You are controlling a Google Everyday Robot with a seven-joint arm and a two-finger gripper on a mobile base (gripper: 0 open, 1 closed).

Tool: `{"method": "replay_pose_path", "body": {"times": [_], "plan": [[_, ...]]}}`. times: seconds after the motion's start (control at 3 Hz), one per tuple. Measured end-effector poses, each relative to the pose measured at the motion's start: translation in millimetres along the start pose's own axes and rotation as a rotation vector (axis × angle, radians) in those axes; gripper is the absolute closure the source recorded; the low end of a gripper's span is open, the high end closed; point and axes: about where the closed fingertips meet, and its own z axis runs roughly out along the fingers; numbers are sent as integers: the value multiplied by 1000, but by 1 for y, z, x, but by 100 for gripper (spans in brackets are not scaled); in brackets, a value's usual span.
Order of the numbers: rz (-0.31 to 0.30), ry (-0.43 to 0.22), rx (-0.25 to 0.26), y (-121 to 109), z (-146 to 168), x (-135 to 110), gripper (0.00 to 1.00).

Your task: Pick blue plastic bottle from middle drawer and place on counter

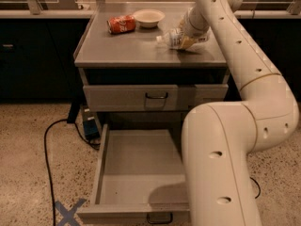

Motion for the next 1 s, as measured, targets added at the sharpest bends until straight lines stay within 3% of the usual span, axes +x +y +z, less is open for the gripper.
{"method": "replay_pose_path", "body": {"times": [0.33,1.0], "plan": [[2,-1,-1,-1,-1,0,100],[2,-1,-1,-1,-1,0,58]]}}
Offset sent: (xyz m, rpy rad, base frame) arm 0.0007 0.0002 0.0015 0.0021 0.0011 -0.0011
